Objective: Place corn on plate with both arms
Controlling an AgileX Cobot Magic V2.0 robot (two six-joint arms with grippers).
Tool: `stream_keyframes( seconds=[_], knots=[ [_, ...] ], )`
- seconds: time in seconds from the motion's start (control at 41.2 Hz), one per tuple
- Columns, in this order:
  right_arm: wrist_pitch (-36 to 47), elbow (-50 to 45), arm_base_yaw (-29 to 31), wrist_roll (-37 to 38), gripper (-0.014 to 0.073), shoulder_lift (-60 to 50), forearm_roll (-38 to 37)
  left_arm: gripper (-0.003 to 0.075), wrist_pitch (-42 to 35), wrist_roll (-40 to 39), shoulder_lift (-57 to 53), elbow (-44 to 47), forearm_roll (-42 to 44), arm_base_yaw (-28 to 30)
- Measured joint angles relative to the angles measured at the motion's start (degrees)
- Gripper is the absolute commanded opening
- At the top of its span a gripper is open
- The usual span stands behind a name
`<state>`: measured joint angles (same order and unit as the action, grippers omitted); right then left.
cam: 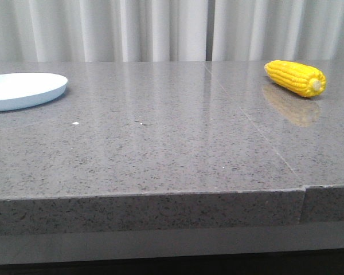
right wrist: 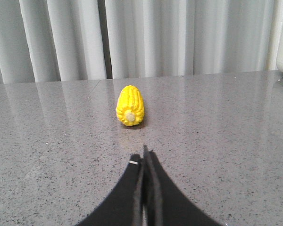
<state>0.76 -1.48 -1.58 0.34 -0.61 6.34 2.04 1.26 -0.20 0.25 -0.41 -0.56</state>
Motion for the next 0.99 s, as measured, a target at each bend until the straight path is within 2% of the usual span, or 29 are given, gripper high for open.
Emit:
stream_keyframes(
  seconds=[0.679, 0.995],
  knots=[
    [0.0, 0.0, 0.0, 0.0, -0.0068, 0.0, 0.0, -0.0020, 0.0, 0.0, 0.0, 0.0, 0.0, 0.0],
    [0.8, 2.7, 0.0, 0.0, -0.0068, 0.0, 0.0, -0.0020, -4.2, 0.0, 0.0, -1.8, 0.0, 0.0]
  ],
)
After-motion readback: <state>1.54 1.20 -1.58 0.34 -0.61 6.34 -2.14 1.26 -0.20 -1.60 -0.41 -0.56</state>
